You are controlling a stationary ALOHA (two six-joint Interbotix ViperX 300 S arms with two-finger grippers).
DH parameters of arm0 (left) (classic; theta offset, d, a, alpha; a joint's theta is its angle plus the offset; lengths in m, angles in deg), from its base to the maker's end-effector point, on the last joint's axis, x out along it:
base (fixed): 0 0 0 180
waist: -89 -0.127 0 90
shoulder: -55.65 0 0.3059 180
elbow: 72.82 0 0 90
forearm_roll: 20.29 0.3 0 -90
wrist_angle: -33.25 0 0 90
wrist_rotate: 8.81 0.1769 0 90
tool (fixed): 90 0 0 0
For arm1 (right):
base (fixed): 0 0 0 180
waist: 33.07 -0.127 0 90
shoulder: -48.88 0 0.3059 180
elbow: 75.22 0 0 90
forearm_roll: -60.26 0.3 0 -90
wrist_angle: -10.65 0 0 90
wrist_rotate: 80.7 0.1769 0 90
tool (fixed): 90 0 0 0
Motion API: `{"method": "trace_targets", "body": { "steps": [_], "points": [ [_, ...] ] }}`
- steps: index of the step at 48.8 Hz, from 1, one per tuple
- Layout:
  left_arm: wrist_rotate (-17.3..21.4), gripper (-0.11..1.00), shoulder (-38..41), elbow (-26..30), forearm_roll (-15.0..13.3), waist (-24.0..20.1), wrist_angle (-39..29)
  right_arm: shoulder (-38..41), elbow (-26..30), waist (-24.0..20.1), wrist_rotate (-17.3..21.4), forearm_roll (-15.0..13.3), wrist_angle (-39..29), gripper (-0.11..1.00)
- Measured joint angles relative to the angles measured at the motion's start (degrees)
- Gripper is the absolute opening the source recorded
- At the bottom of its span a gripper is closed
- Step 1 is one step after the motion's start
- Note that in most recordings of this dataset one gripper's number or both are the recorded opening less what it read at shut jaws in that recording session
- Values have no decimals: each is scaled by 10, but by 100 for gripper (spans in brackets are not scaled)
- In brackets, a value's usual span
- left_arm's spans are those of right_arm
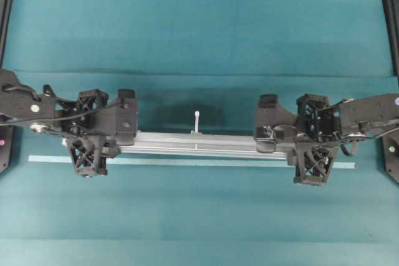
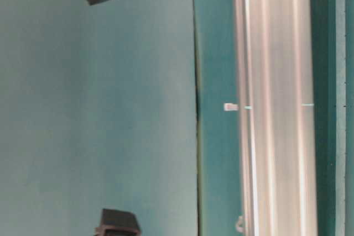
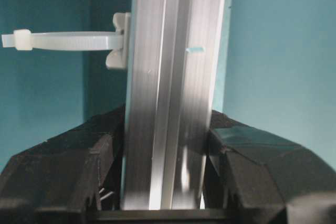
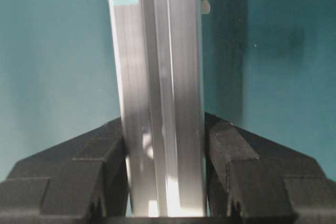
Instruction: Lift the large metal rail with both hands.
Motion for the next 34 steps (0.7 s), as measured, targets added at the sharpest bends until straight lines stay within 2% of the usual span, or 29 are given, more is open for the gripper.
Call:
{"method": "trace_targets", "body": {
  "steps": [34],
  "points": [
    [-18, 36, 23, -3, 3, 13, 29, 34, -10, -3, 0, 1, 40, 37]
  ]
}}
